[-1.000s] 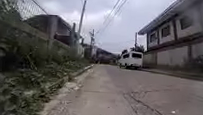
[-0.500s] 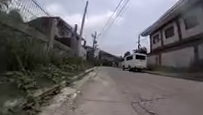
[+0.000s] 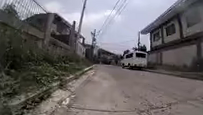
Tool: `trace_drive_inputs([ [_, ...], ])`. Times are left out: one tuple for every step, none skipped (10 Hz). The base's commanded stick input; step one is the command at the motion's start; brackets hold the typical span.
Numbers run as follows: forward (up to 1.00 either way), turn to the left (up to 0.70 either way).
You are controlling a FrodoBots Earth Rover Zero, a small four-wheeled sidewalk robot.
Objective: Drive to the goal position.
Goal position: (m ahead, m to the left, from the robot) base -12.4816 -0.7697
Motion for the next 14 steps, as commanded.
trace_drive_inputs([
  [0.7, 0.0],
  [0.7, 0.0],
  [0.7, 0.0],
  [0.7, -0.02],
  [0.7, -0.01],
  [0.7, 0.0],
  [0.7, -0.01],
  [0.7, -0.02],
  [0.7, 0.0],
  [0.7, -0.01],
  [0.7, -0.03],
  [0.7, -0.07],
  [0.7, -0.12],
  [0.7, -0.32],
])
